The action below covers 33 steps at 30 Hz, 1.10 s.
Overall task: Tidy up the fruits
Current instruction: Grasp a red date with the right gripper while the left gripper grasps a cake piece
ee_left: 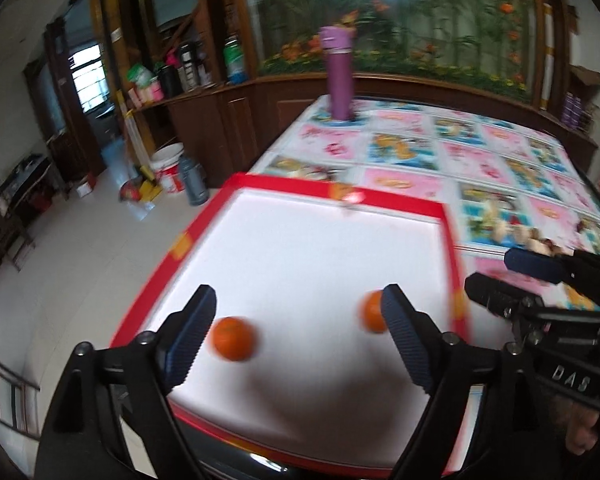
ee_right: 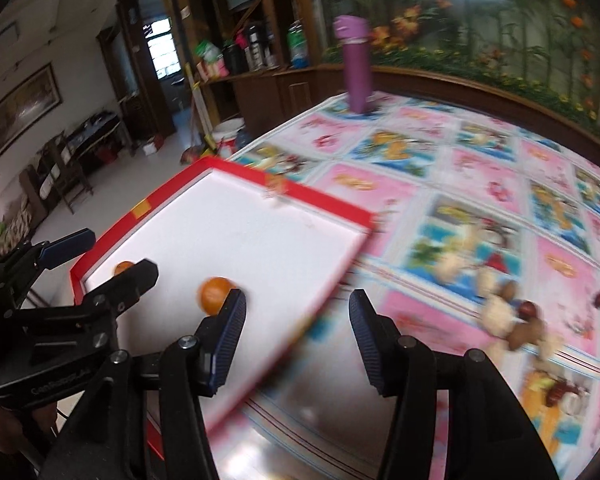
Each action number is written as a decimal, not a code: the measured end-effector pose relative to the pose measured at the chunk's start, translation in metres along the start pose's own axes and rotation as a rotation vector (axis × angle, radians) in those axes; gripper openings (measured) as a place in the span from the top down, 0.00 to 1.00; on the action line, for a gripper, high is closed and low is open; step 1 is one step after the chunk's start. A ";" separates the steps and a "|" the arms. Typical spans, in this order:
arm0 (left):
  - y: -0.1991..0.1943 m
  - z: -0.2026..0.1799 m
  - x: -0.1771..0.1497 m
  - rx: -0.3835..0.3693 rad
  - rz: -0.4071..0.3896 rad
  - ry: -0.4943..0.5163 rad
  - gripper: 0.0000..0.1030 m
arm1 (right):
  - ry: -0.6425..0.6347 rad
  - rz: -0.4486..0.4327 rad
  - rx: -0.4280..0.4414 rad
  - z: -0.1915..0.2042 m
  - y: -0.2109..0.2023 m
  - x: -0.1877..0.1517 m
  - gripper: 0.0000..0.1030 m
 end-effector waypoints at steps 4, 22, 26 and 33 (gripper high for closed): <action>0.002 -0.053 0.000 -0.100 0.018 0.080 0.14 | 0.032 -0.015 -0.079 -0.057 -0.018 -0.014 0.48; 0.048 -0.203 -0.026 -0.311 0.178 0.249 0.14 | 0.167 0.100 -0.211 -0.182 -0.007 -0.069 0.48; 0.061 -0.209 -0.030 -0.330 0.212 0.239 0.14 | 0.147 0.126 -0.200 -0.177 0.006 -0.068 0.48; 0.071 -0.212 -0.032 -0.350 0.236 0.224 0.14 | 0.144 0.192 -0.192 -0.175 0.027 -0.072 0.72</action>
Point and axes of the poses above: each gripper's, at about its wrist camera, not at the fingertips, and y roughly the way its jaws point, z to its left, x to its top, the point moved 7 cm from there along y, roughly the way its jaws point, and after that the axes turned 15 degrees about -x, right-handed, at the moved point
